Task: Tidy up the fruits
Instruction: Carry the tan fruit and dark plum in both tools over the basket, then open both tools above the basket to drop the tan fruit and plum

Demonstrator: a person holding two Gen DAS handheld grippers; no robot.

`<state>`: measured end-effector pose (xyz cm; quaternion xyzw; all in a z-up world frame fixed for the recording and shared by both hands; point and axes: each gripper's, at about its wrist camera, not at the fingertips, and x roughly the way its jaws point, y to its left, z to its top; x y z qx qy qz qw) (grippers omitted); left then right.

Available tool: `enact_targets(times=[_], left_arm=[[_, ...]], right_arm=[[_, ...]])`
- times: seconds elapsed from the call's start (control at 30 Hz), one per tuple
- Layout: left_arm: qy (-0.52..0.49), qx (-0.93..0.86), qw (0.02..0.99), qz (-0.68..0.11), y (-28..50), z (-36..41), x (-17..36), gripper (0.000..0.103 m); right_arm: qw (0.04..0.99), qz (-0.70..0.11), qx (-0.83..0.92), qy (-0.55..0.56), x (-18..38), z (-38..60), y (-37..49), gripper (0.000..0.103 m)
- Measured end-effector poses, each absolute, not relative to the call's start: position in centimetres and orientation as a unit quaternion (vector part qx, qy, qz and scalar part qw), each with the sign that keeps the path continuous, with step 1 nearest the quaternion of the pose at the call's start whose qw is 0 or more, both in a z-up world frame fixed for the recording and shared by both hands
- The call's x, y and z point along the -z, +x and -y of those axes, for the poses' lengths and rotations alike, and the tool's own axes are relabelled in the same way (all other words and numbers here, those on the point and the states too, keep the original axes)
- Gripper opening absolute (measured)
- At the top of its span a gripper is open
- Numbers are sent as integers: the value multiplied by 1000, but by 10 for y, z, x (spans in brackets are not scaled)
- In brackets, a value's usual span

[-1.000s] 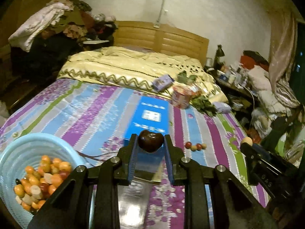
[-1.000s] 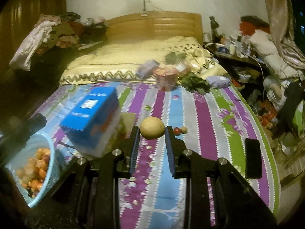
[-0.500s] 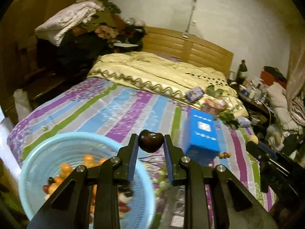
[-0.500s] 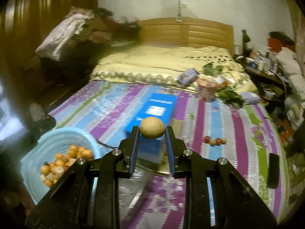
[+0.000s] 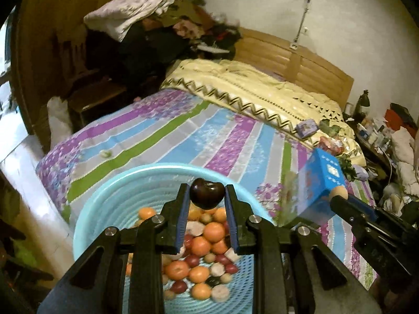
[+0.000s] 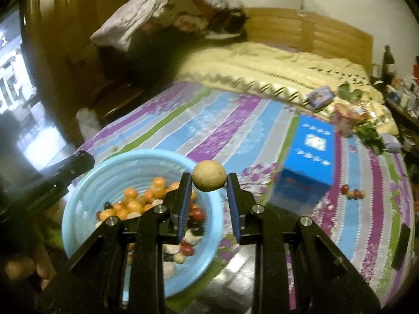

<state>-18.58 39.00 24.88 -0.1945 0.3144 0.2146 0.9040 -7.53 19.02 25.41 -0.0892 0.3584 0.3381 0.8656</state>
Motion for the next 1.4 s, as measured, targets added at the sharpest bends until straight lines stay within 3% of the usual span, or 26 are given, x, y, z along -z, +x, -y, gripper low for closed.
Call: enact_targets(times=[0.6, 1.17, 1.23, 1.27, 1.3, 1.4], left_arm=[[-250, -200, 840, -437, -198, -470, -190, 27], [-264, -169, 823, -475, -185, -473, -171, 27], [-261, -165, 817, -487, -182, -472, -166, 39], [-264, -163, 815, -489, -181, -471, -163, 52], [-268, -160, 815, -489, -182, -471, -161, 57], [-281, -156, 809, -493, -182, -471, -154, 58]], right_arm=[[710, -554, -412, -142, -188, -256, -44, 28], [688, -570, -412, -180, -178, -263, -36, 28], [689, -569, -413, -177, -178, -263, -36, 28], [689, -569, -413, -175, -177, -262, -36, 28], [689, -570, -412, -174, -176, -262, -35, 28], [688, -572, -411, -175, -173, -262, -36, 28]])
